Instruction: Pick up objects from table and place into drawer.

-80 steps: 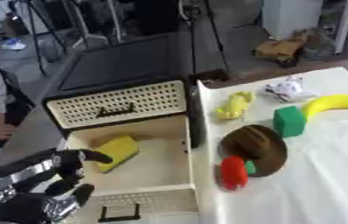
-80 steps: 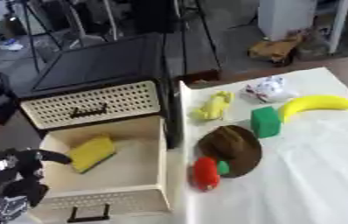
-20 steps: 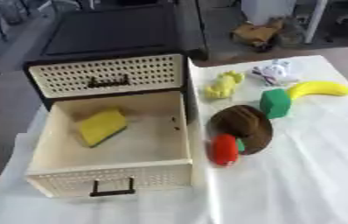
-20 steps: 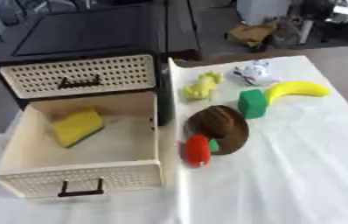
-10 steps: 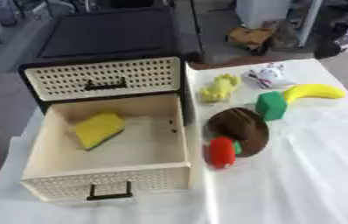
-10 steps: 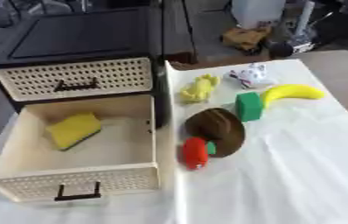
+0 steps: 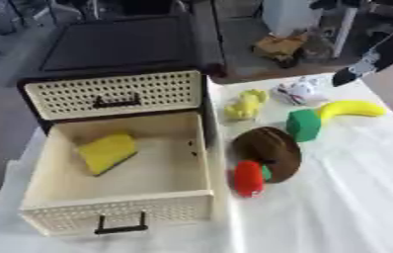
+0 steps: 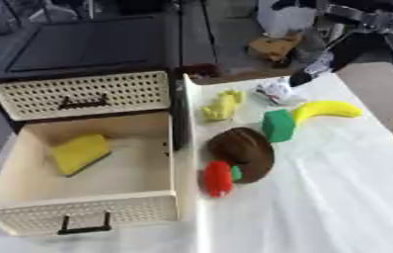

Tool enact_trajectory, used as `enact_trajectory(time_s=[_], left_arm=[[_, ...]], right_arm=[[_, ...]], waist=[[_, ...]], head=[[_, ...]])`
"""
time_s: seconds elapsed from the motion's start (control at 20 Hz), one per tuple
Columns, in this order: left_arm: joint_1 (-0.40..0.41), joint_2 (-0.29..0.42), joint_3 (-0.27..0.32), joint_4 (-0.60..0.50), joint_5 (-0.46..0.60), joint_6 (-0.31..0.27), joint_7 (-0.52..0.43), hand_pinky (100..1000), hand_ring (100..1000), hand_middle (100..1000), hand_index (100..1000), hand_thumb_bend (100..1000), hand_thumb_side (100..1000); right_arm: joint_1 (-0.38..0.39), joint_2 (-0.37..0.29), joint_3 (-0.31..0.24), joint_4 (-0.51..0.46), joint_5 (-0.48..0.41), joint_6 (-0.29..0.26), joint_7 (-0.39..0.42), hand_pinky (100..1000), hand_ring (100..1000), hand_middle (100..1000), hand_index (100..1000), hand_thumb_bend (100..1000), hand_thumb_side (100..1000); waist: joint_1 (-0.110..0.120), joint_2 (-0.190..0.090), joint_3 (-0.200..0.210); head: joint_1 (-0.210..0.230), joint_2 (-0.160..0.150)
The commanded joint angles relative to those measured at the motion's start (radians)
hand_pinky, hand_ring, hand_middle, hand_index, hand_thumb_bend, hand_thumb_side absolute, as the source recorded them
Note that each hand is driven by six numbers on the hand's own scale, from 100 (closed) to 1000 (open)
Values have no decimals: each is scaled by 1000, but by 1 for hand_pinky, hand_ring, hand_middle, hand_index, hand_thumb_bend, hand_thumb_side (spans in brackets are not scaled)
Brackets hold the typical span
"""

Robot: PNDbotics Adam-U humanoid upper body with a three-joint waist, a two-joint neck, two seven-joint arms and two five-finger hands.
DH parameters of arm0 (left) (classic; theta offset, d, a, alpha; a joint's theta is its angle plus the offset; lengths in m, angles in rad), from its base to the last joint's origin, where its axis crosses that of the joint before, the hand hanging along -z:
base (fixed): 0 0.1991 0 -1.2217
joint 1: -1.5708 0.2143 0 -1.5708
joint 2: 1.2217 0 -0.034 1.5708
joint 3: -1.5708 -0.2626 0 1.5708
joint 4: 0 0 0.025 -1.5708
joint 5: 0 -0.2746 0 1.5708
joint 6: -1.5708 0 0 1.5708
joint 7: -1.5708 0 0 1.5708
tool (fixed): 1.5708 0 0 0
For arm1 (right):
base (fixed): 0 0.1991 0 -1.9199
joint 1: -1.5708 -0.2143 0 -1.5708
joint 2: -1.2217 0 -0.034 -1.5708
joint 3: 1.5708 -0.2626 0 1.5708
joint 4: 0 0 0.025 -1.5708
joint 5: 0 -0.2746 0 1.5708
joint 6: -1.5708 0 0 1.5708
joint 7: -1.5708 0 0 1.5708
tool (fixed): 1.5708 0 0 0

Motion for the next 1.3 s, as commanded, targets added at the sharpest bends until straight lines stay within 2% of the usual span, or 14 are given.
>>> enact_trajectory(time_s=[0.05, 0.35, 0.75, 1.0, 1.3], left_arm=[[-16, 8, 2, -13, -7, 6, 0, 570, 686, 734, 993, 200, 1000], [-19, -10, 5, -13, -18, 1, -8, 562, 681, 732, 992, 174, 1000], [-31, -46, 10, -13, -46, -2, -22, 556, 677, 732, 993, 146, 1000], [-29, -65, 15, -13, -59, -1, -26, 553, 675, 731, 994, 126, 1000], [-25, -75, 17, -13, -68, 4, -26, 554, 675, 732, 994, 100, 1000]], right_arm=[[-34, 6, -16, 53, 30, -10, 24, 845, 932, 858, 962, 856, 659], [-56, 40, -43, 149, 79, -22, 39, 839, 931, 845, 956, 866, 631], [-55, 58, -78, 243, 156, -16, 23, 830, 933, 834, 943, 892, 549], [-37, 53, -91, 266, 168, -24, 20, 828, 935, 832, 937, 876, 523], [-21, 41, -90, 260, 161, -42, 39, 830, 938, 830, 933, 831, 504]], waist=[[-1, -6, 3], [7, 22, 16], [13, 78, 39], [17, 99, 49], [19, 102, 47]], head=[[-7, -17], [-21, -50], [-34, -102], [-42, -113], [-45, -111]])
